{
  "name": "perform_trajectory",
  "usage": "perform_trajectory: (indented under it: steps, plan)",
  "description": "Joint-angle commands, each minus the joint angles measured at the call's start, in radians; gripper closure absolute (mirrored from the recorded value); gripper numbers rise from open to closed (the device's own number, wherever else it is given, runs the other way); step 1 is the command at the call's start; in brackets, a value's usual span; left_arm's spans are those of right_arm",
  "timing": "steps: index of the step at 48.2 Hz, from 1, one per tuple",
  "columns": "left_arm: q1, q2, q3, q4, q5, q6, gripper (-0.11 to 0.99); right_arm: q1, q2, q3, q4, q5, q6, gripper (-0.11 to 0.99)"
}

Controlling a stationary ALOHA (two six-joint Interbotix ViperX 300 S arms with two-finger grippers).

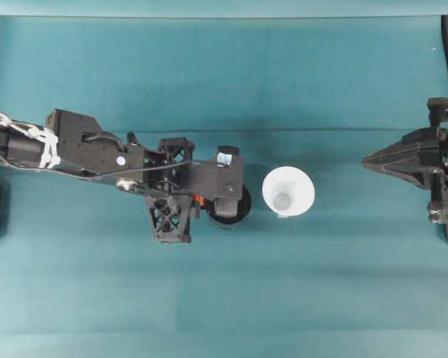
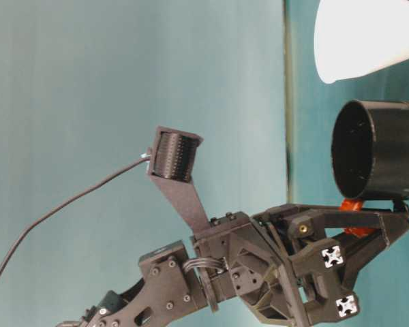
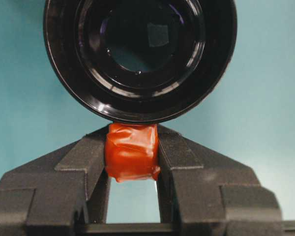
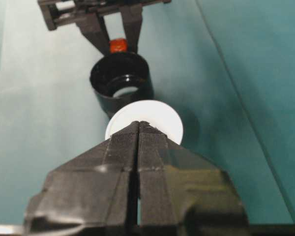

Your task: Put the paper cup into the moved red handle cup holder.

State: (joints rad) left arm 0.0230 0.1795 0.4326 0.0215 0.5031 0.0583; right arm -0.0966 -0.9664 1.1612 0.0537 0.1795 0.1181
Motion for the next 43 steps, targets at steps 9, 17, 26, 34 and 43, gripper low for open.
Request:
perform_trajectory:
  steps: [9, 17, 26, 34, 43]
  plan:
    - [0.000, -0.002, -0.005, 0.002, -0.029, -0.005, 0.61, -0.003, 0.008, -0.021, 0.000, -0.005, 0.009, 0.99]
    - [0.002, 0.003, 0.000, 0.005, -0.029, -0.006, 0.61, -0.003, 0.008, -0.021, 0.000, -0.005, 0.009, 0.99]
    - [0.002, 0.003, 0.006, 0.002, -0.029, -0.003, 0.61, -0.003, 0.008, -0.021, 0.000, -0.005, 0.009, 0.99]
    - [0.000, 0.005, 0.006, 0.002, -0.029, -0.002, 0.60, -0.003, 0.008, -0.021, 0.000, -0.005, 0.009, 0.99]
    - [0.002, 0.003, 0.006, 0.005, -0.037, -0.002, 0.46, -0.003, 0.006, -0.021, 0.000, -0.005, 0.009, 0.99]
